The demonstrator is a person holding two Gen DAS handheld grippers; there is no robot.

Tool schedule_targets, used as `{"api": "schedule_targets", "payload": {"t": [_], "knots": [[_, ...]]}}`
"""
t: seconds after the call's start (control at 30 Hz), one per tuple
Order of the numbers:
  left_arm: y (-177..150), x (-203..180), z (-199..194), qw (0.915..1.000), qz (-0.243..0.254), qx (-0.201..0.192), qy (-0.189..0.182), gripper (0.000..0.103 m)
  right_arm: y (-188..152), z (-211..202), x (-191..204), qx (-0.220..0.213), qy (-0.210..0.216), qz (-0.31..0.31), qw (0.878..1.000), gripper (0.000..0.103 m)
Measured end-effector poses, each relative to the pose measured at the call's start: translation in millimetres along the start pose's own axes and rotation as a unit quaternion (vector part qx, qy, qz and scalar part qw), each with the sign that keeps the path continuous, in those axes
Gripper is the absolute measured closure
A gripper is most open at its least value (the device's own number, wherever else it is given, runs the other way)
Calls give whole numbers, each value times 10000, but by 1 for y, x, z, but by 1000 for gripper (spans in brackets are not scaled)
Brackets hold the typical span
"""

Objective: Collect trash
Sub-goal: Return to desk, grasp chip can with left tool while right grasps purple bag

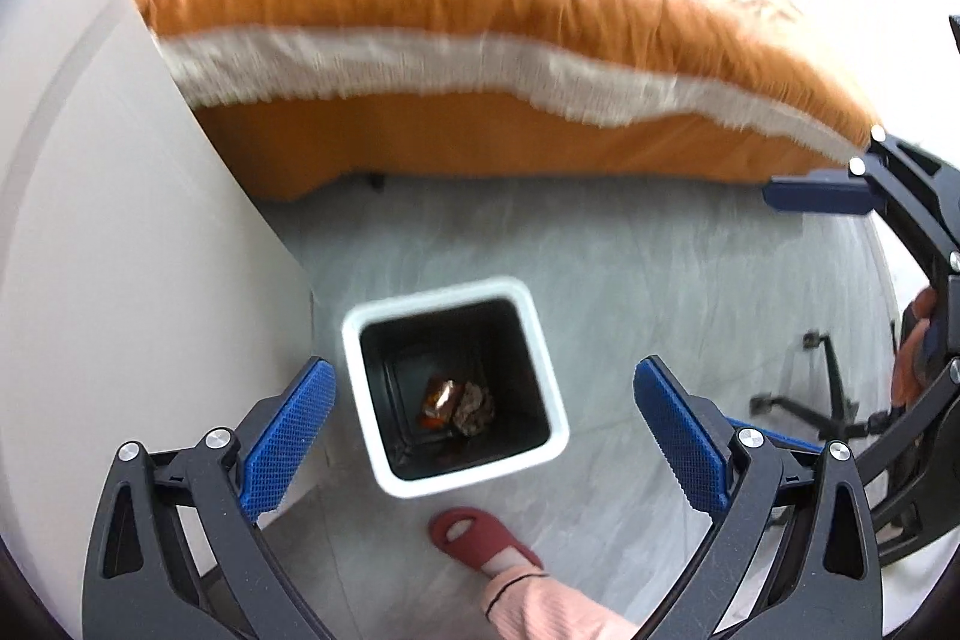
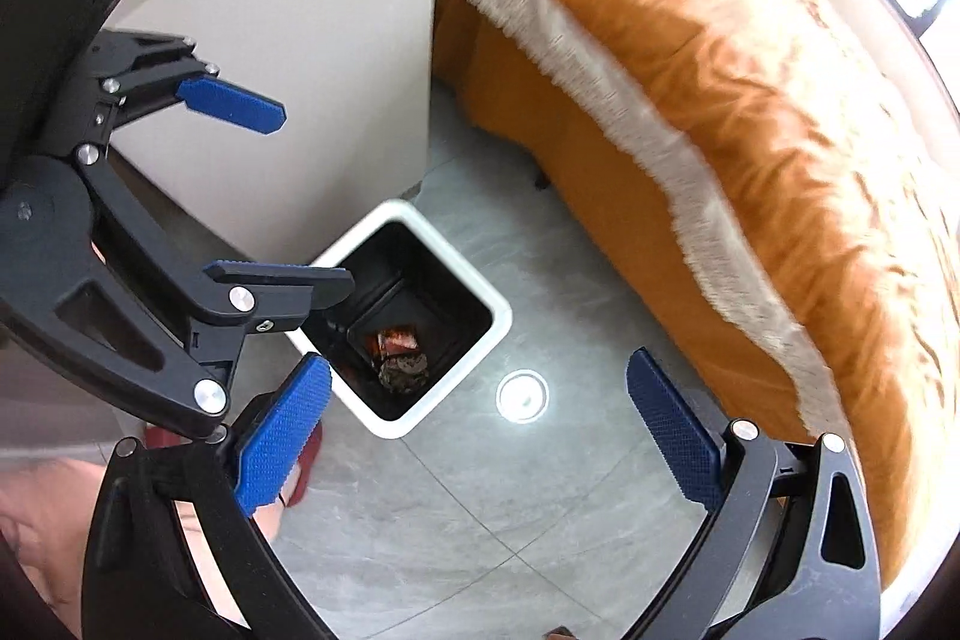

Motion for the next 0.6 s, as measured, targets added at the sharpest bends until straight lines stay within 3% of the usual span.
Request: {"api": "schedule_targets", "payload": {"t": [0.23,0.37,0.6], "knots": [[30,-22,-113,9951,-149,-908,369,5,24,-112,-10,-561,-387,314,9972,5],[42,-17,-182,9871,-384,-1417,642,5,45,-169,-8,-1040,-324,576,9924,5],[52,25,-296,9589,-680,-2280,1543,5,102,-236,19,-1989,123,732,9772,5]]}}
Point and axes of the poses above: each gripper's, at about its wrist camera, not at the fingertips, and z roughly the way its jaws point, x to its left, y to its top, the point moved 7 cm from there along z, roughly the way its jaws point, and after that the axes turned 5 degrees about -z, right-handed, at the moved point
